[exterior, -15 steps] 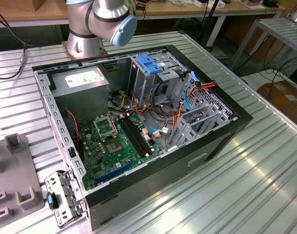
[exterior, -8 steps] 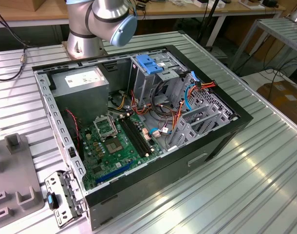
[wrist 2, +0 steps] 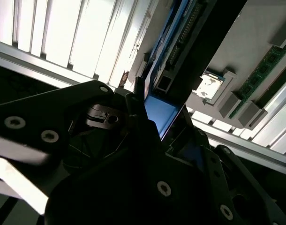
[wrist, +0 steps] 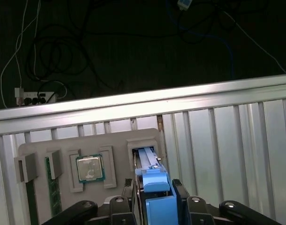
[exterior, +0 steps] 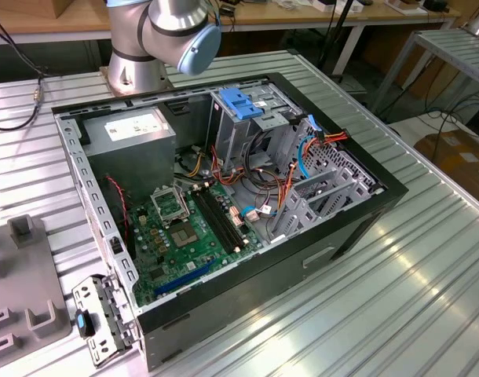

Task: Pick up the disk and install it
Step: 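Pick up the disk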

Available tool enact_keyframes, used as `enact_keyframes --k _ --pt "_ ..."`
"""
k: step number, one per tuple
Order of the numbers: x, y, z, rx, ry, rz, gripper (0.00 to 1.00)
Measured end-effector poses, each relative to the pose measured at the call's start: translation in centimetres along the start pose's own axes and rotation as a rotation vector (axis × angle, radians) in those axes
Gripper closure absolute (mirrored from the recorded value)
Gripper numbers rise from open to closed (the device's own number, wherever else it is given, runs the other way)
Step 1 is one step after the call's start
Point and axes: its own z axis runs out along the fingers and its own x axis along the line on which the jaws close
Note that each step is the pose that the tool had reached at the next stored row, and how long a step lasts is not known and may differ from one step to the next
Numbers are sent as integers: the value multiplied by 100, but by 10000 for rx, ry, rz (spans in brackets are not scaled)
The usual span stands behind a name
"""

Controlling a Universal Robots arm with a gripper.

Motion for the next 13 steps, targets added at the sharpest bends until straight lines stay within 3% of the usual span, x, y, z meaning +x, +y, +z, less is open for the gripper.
enact_keyframes --k 4,13 --pt "0 0 29 0 0 0 55" --pt "14 -2 32 0 0 0 55"
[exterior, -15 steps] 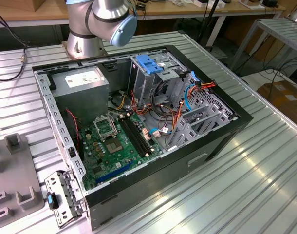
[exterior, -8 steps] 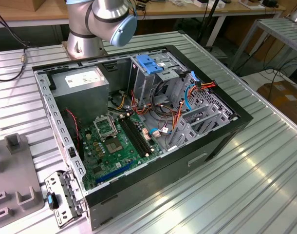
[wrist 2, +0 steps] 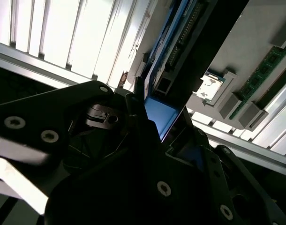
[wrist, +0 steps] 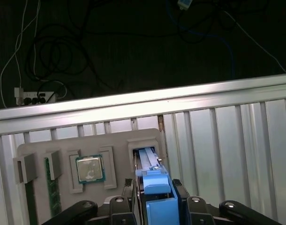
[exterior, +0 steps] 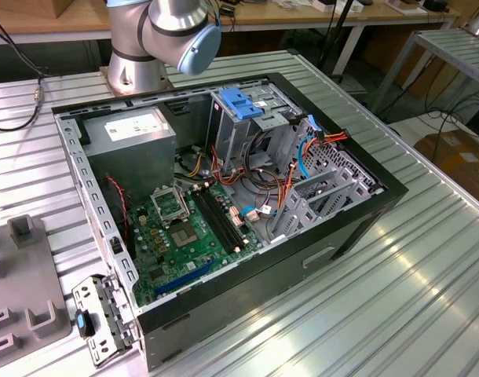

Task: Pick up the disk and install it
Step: 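Pick up the disk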

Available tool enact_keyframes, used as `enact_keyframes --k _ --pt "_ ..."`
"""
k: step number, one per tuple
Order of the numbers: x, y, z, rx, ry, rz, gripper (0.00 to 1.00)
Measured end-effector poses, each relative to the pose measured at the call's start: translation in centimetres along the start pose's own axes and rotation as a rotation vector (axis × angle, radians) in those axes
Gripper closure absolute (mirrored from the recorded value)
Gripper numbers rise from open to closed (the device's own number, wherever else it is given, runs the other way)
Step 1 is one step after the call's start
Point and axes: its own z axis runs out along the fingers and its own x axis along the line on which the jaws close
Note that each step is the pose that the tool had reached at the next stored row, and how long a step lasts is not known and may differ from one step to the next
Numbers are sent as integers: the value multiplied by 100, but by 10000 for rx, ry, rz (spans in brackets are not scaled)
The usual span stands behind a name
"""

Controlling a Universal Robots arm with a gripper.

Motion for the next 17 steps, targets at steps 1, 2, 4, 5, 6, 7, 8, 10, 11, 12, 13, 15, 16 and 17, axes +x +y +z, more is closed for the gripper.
enact_keyframes --k 1,2,4,5,6,7,8,10,11,12,13,15,16,17 --pt "0 -5 1 2 0 1 55" --pt "-1 -20 6 2 0 36 55" --pt "7 -23 10 1 2 69 55" --pt "17 -24 11 1 2 70 55" --pt "17 -24 15 0 2 69 56" --pt "17 -24 15 1 2 70 62" --pt "17 -25 16 1 2 69 62" --pt "17 -25 15 1 2 69 62" --pt "17 -25 16 2 1 69 62" --pt "17 -25 16 2 2 69 62" --pt "17 -25 16 1 2 69 62" --pt "17 -24 16 1 2 70 62" --pt "17 -24 16 2 1 70 62" --pt "17 -24 16 1 2 70 62"
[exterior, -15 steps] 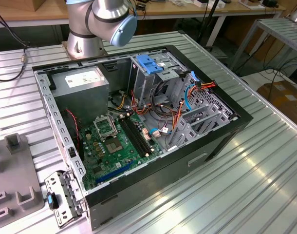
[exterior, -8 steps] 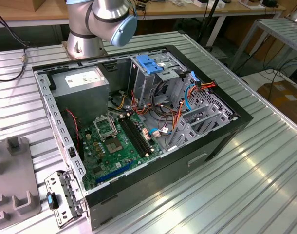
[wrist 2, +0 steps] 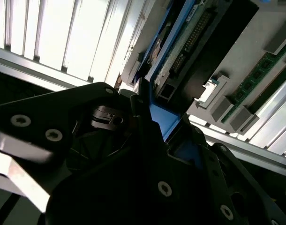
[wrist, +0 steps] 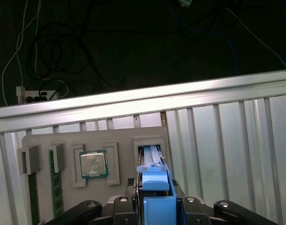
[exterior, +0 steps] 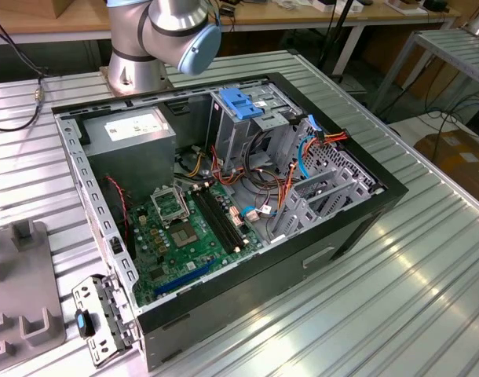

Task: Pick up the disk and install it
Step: 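Pick up the disk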

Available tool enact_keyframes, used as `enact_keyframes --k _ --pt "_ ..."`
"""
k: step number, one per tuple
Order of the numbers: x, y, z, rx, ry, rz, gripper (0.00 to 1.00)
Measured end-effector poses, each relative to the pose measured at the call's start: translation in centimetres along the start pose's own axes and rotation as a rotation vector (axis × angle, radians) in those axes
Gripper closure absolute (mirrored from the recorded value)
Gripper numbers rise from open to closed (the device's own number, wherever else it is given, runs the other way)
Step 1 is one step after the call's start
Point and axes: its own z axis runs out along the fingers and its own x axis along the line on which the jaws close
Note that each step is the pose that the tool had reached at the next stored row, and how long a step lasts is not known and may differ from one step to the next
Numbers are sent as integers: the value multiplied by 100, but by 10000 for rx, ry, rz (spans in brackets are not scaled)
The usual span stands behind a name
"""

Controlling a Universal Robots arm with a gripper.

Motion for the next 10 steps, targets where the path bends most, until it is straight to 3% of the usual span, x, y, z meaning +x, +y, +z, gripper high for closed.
enact_keyframes --k 4,8,10 --pt "0 0 1 -1 -4 -139 62" --pt "2 0 1 -17 -17 -968 62" --pt "2 -1 1 -20 -20 -1135 62"
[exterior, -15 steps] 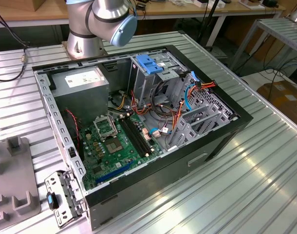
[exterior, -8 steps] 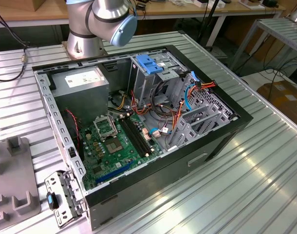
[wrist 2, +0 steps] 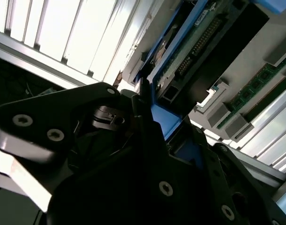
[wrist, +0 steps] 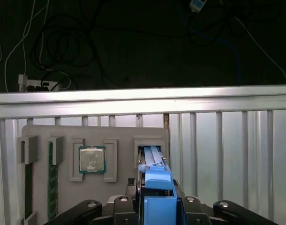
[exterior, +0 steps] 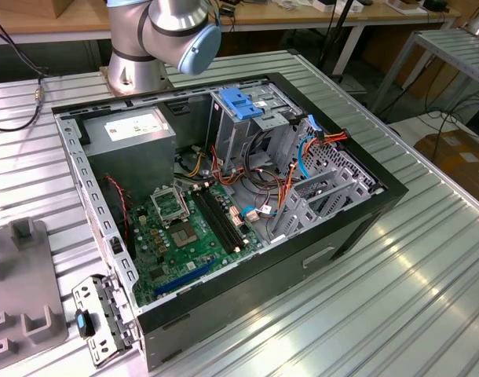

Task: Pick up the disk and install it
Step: 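Pick up the disk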

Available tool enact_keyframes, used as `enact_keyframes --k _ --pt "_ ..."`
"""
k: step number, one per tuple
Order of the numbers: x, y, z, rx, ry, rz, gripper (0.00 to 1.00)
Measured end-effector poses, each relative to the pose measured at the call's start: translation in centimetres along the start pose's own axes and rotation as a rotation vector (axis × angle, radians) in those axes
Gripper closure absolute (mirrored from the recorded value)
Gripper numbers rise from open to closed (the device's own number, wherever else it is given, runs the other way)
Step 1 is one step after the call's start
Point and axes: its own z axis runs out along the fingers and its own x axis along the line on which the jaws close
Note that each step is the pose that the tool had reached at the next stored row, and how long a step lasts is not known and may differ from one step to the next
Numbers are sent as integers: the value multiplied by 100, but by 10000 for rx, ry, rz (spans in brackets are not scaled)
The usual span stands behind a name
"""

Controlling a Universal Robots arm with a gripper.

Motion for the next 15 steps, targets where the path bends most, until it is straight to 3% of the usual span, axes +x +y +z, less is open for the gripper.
enact_keyframes --k 5,8,15 --pt "0 0 0 -2 -1 -92 62" --pt "1 0 0 -8 -7 -421 62" --pt "1 0 0 -8 -7 -412 62"
